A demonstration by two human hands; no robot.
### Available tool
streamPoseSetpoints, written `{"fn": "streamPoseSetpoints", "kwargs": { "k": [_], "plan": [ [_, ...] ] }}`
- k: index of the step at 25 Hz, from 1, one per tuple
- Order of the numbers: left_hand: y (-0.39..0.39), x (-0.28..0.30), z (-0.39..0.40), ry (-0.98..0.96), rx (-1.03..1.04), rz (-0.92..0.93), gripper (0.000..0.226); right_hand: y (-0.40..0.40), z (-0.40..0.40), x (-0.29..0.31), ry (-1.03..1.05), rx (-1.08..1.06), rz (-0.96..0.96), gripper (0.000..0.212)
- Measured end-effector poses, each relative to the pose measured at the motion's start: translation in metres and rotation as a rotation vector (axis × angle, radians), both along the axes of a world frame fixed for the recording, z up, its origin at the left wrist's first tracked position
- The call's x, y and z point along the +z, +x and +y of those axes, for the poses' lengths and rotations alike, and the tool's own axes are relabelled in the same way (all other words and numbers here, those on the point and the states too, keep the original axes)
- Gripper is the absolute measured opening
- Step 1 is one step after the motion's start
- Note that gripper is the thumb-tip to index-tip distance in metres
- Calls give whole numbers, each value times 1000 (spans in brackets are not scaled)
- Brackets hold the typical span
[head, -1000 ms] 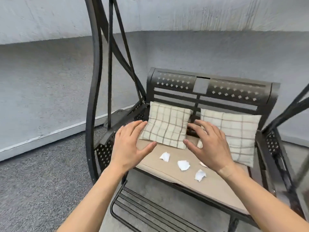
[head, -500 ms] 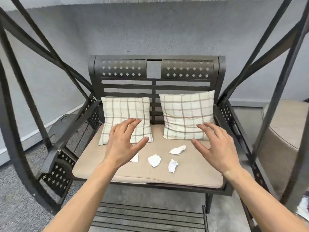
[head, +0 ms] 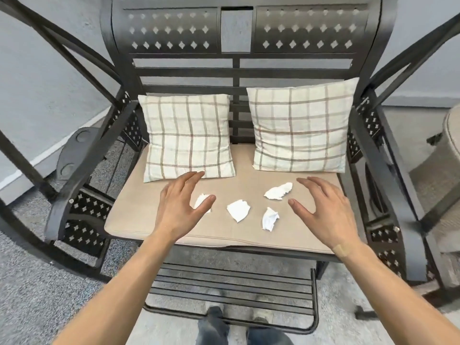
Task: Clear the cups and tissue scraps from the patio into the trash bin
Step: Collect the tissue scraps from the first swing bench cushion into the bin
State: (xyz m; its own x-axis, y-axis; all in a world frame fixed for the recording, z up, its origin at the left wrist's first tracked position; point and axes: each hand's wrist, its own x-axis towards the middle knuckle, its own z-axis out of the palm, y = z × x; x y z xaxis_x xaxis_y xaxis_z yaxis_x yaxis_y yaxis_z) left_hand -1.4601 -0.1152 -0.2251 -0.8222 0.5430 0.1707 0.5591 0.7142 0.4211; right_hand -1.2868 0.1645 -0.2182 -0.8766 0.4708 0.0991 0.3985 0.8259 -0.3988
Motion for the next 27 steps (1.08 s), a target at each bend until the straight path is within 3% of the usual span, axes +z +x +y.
{"fn": "streamPoseSetpoints", "kwargs": {
  "k": [10, 15, 18, 23, 27],
  "plan": [
    [-64, -199, -10, -137, 68, -208, 62, -61, -16, -180, -103, -20, -228, 59],
    [-104, -305, 7, -465, 148, -416, 91, -81, -8, -279, -147, 14, -480, 80],
    [-114, -331, 22, -550, 155, -438, 98, -85, -4, -309, -125, 49, -538, 78],
    [-124, -339, 29, -448, 104, -449, 50, -87, -2, -324, -138, 29, -465, 47],
    [-121, -326, 40, -416, 97, -457, 24, -87, -5, -322, -207, 63, -460, 52]
  ]
}}
